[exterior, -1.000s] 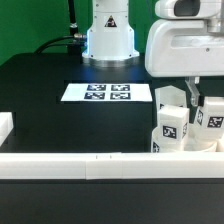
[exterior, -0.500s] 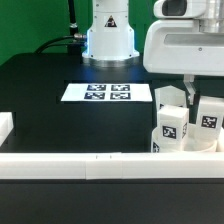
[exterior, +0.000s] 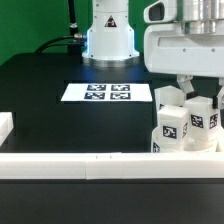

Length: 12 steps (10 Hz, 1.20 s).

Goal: Assemble stool

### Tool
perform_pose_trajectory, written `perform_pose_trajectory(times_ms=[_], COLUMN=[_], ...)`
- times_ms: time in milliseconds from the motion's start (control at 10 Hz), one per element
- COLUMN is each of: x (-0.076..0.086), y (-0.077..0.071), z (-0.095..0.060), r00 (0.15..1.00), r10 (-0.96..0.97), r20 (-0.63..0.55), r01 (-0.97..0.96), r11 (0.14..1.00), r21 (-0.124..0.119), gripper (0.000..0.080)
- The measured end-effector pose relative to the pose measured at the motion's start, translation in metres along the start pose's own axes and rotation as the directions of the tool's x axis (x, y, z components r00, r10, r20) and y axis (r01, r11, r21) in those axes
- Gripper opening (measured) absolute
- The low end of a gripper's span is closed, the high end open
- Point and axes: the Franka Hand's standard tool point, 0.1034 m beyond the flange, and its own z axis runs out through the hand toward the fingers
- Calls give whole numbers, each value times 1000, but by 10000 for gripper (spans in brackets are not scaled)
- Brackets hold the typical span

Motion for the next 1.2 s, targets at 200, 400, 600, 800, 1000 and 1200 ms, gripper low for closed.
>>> perform_pose_trajectory(times_ms=[200,400,600,800,1000,1200], x=[-2,-2,-6,-7,-10,-10], y=[0,2,0,-1,-2,-2], z=[0,1,1,0,1,0], r00=[977,894,802,726,719,730], r10=[215,447,595,686,693,681], r20=[12,38,47,47,57,61], r01=[-215,-447,-595,-686,-693,-682], r11=[977,895,804,727,720,732], r21=[-2,-1,-6,-16,-17,-16], gripper=[337,337,337,337,414,628])
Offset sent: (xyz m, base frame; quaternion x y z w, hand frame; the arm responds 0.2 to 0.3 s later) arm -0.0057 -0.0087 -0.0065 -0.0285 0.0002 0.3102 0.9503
